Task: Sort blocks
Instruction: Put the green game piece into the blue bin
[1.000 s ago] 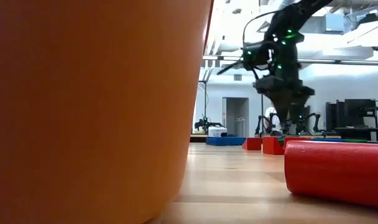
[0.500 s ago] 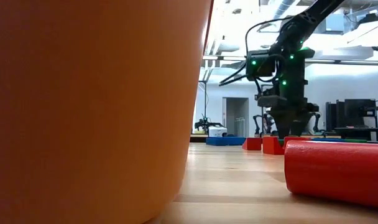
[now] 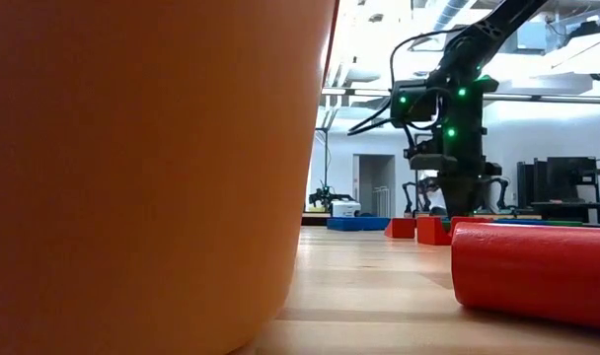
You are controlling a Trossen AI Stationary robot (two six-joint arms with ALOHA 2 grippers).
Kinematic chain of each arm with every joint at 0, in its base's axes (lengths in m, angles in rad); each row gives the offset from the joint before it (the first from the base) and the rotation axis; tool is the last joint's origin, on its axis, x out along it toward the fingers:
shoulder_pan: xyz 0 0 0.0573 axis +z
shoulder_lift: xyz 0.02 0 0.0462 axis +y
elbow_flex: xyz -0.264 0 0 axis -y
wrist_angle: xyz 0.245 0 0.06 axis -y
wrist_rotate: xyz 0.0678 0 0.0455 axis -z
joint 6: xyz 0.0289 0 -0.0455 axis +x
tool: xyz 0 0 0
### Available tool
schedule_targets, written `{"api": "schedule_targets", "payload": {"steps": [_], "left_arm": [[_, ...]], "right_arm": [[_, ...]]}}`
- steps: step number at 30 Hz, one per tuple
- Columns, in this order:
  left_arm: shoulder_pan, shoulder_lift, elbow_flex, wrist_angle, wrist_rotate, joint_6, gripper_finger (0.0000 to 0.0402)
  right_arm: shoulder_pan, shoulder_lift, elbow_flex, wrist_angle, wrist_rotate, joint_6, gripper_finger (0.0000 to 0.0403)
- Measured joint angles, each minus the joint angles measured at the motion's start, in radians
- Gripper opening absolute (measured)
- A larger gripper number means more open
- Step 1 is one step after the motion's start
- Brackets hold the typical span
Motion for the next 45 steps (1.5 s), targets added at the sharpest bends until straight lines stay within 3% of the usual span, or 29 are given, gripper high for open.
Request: {"api": "schedule_targets", "payload": {"steps": [13, 18, 21, 26, 30, 36, 45], "left_arm": [[0.000, 0.000, 0.000, 0.000, -0.021, 0.007, 0.0254], [0.000, 0.000, 0.000, 0.001, -0.038, 0.033, 0.0254], [0.000, 0.005, 0.000, 0.015, -0.037, 0.062, 0.0254], [0.000, 0.035, 0.000, 0.159, -0.014, 0.183, 0.0254], [0.000, 0.090, 0.000, 0.308, -0.008, 0.292, 0.0254], [-0.001, 0.176, 0.000, 0.486, 0.083, 0.282, 0.0254], [0.006, 0.260, 0.000, 0.648, 0.119, 0.199, 0.0254]], "right_arm": [[0.001, -0.204, 0.095, 0.003, -0.037, -0.007, 0.0050], [0.019, -0.279, 0.123, 0.113, -0.043, -0.031, 0.0051], [0.046, -0.318, 0.125, 0.289, -0.115, -0.051, 0.0051], [0.119, -0.333, 0.126, 0.635, -0.167, -0.052, 0.0051], [0.167, -0.315, 0.127, 0.798, -0.169, -0.052, 0.0051], [0.199, -0.312, 0.127, 0.898, -0.167, -0.063, 0.0051], [0.250, -0.310, 0.127, 0.964, -0.142, -0.142, 0.0051]]}}
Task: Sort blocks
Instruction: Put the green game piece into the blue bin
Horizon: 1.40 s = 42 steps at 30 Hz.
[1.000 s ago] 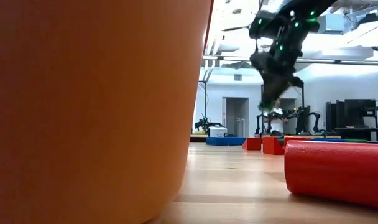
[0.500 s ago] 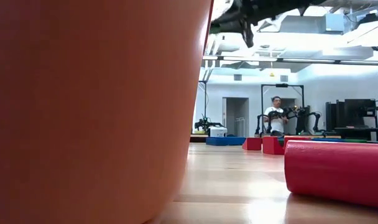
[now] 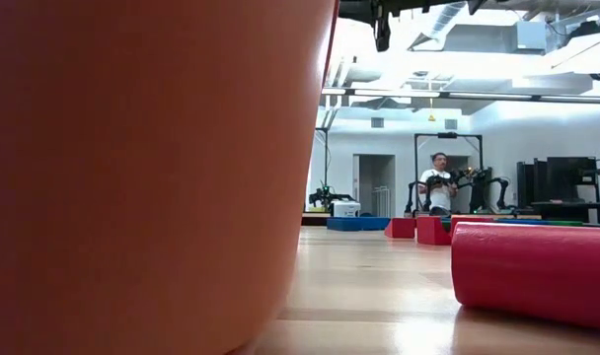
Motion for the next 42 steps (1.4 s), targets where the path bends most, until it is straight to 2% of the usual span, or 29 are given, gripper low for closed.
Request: {"api": "schedule_targets", "payload": {"steps": [3, 11, 21, 37, 42], "left_arm": [[0.000, 0.034, 0.000, 0.058, -0.002, -0.032, 0.0254], [0.000, 0.109, 0.000, 0.184, 0.023, -0.096, 0.0254], [0.000, 0.109, 0.000, 0.268, 0.025, -0.055, 0.0251], [0.000, 0.141, 0.000, 0.320, 0.053, -0.045, 0.0172], [0.000, 0.141, 0.000, 0.319, 0.087, -0.032, 0.0125]], "right_arm": [[0.014, 0.000, 0.007, -0.011, 0.032, -0.021, 0.0051], [0.015, 0.000, 0.043, -0.064, 0.035, -0.059, 0.0051], [0.016, 0.000, 0.050, -0.092, 0.035, -0.067, 0.0051], [0.055, 0.016, 0.049, -0.067, 0.033, -0.067, 0.0051], [0.055, 0.016, 0.049, -0.070, 0.032, -0.066, 0.0051]]}}
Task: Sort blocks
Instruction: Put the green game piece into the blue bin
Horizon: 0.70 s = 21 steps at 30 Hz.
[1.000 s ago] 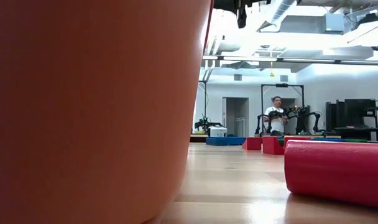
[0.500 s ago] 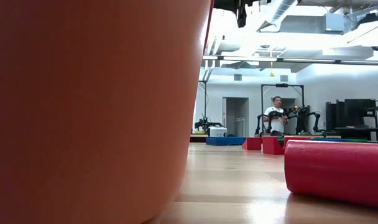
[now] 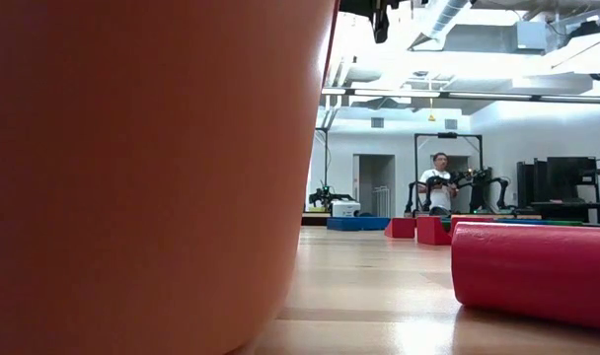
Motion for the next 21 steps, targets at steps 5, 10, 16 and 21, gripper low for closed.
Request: {"api": "schedule_targets", "payload": {"steps": [5, 10, 16, 21], "left_arm": [[0.000, 0.000, 0.000, -0.010, 0.006, 0.002, 0.0089], [0.000, -0.002, 0.000, -0.023, 0.021, -0.001, 0.0089], [0.000, -0.007, 0.000, -0.063, 0.016, -0.011, 0.0089], [0.008, -0.045, -0.001, -0.149, 0.012, -0.007, 0.0089]], "right_arm": [[0.000, 0.000, 0.000, -0.003, 0.000, 0.005, 0.0063], [-0.002, 0.000, 0.000, -0.005, -0.028, 0.014, 0.0116], [-0.032, -0.001, -0.001, -0.025, -0.082, 0.084, 0.0213], [-0.056, -0.012, 0.000, -0.021, -0.151, 0.105, 0.0257]]}}
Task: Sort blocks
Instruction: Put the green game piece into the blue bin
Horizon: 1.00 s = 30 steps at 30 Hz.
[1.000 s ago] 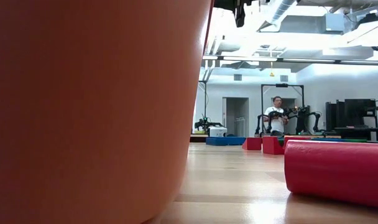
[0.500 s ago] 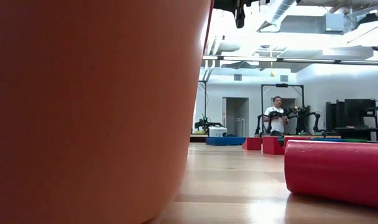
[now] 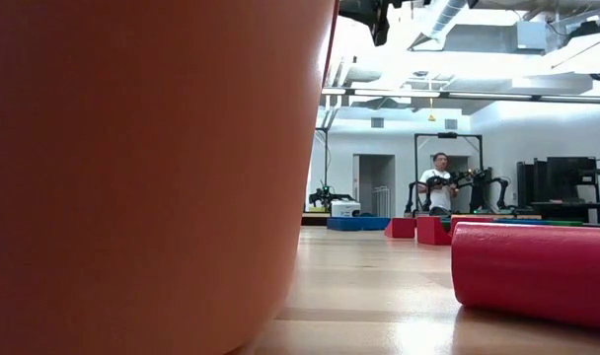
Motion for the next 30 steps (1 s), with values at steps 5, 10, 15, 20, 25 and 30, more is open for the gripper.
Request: {"api": "schedule_targets", "payload": {"steps": [5, 10, 15, 20, 25, 30], "left_arm": [[0.002, -0.098, 0.000, -0.179, 0.001, 0.000, 0.0089], [-0.040, -0.244, 0.000, -0.521, 0.023, -0.093, 0.0089], [-0.177, -0.342, 0.000, -0.831, 0.024, -0.295, 0.0089], [-0.368, -0.367, 0.000, -0.982, -0.024, -0.512, 0.0089], [-0.544, -0.349, 0.000, -1.018, -0.072, -0.698, 0.0089], [-0.697, -0.307, 0.000, -1.050, -0.115, -0.859, 0.0089]], "right_arm": [[-0.035, -0.039, 0.000, -0.023, -0.013, -0.004, 0.0260], [-0.081, -0.087, 0.000, -0.121, -0.013, -0.036, 0.0260], [-0.133, -0.120, 0.000, -0.224, -0.011, -0.070, 0.0260], [-0.164, -0.115, 0.000, -0.271, -0.011, -0.081, 0.0260], [-0.164, -0.106, 0.000, -0.291, -0.011, -0.104, 0.0260], [-0.168, -0.107, 0.000, -0.293, -0.011, -0.122, 0.0260]]}}
